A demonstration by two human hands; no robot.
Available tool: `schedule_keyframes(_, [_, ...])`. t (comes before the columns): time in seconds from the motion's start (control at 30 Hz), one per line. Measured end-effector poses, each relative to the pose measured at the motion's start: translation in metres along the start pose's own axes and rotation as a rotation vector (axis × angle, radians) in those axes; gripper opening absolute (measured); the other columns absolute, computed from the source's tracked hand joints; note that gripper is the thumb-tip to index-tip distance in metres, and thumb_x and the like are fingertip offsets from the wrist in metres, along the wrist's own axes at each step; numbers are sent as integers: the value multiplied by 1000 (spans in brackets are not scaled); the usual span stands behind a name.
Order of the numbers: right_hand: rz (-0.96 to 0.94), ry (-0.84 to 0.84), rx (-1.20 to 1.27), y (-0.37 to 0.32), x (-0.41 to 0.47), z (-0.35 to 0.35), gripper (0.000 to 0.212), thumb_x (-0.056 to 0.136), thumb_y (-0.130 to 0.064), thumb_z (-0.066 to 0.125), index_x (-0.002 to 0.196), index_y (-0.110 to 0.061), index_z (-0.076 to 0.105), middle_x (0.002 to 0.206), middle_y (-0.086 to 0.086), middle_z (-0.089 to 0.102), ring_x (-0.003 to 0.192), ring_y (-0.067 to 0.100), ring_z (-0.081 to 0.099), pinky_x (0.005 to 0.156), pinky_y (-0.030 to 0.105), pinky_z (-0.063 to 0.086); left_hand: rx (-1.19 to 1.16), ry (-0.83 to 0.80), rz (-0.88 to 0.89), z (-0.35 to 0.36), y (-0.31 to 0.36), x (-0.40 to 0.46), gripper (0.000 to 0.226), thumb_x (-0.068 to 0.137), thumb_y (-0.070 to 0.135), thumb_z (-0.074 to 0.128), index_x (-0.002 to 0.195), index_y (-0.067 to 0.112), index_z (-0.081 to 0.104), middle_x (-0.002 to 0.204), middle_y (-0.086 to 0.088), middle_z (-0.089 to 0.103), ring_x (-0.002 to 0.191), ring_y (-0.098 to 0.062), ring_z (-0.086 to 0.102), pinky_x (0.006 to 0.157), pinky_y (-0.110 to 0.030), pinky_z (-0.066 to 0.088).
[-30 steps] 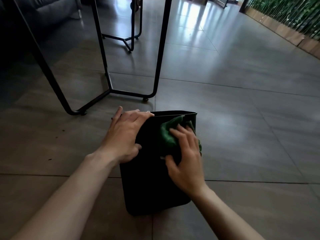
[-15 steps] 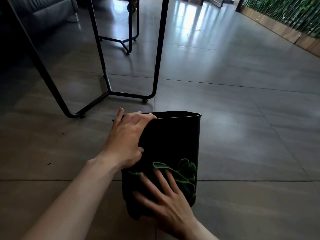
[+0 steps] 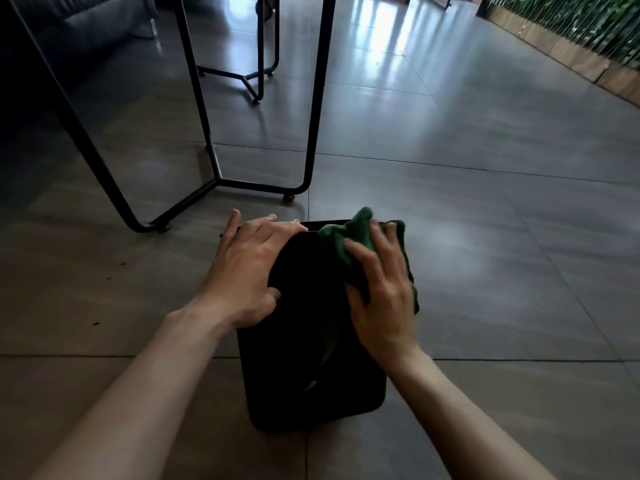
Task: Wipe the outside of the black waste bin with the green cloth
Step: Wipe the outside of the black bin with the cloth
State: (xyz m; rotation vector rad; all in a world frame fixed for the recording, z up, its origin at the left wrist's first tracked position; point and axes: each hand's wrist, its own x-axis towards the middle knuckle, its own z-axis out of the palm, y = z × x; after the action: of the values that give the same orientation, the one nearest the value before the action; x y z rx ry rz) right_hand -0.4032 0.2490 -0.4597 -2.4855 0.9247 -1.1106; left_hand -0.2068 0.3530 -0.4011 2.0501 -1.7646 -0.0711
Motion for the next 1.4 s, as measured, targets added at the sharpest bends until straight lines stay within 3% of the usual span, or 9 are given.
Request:
schedule_keyframes(0.1, [-204,-153,-145,-6,-38,16,49,89,-12,70,137,-21,61,167,13,37,159,39,20,123,67,26,-5,14,-4,2,-3,1,96,63,11,76,147,35,34,151,17,40,148,-10,20,122,-39,-13])
schedule_keyframes(0.23, [-507,-319,-274,0,-101,31,28,105,-29,54,132,-27,60,170,10,30,158,40,24,122,65,26,-5,3,-6,3,-4,4,98,63,10,77,147,35,34,151,18,40,148,-9,19,122,-41,-12])
schedule_keyframes(0.43, [-762,-491,-393,24,-148,31,44,107,-30,53,150,-36,46,173,8,21,160,36,20,123,59,31,-4,-16,-16,3,-6,5,103,63,13,82,147,40,28,152,21,35,149,-6,12,122,-39,-14])
schedule_keyframes(0.67, [-408,-224,-291,17,-36,6,54,100,-27,60,152,-29,45,168,13,33,157,35,28,125,60,26,-33,-7,5,1,-7,4,99,62,13,79,147,38,33,150,18,40,149,-8,15,123,-40,-11])
schedule_keyframes(0.8, [-158,-145,-195,2,-4,7,59,101,-29,62,157,-27,41,171,10,28,161,30,17,126,62,23,-32,7,0,1,-7,3,94,66,17,78,147,36,33,150,16,40,149,-9,15,122,-37,-14])
schedule_keyframes(0.9, [-237,-184,-250,-2,-34,16,56,101,-30,58,155,-28,42,170,12,30,160,34,20,125,64,24,-18,10,2,2,-8,2,95,64,13,74,147,36,33,150,17,40,149,-9,16,122,-37,-13])
schedule_keyframes(1.17, [-781,-539,-411,33,-152,14,40,107,-27,53,146,-35,52,170,12,29,159,32,25,117,53,43,-7,-2,-11,1,-4,2,101,62,12,80,146,40,30,151,19,37,149,-7,13,122,-38,-13])
schedule_keyframes(1.27, [-722,-515,-359,31,-125,6,42,101,-28,63,142,-31,55,170,15,29,158,32,26,118,52,42,3,-5,-3,1,-4,1,101,62,13,79,146,39,30,151,20,37,149,-8,14,122,-38,-12])
schedule_keyframes(1.4, [-360,-241,-155,10,-47,3,45,100,-13,66,144,-17,58,166,21,33,154,38,35,117,58,42,-21,-8,-5,0,-3,3,97,63,12,76,146,37,33,150,18,40,149,-9,15,122,-38,-12])
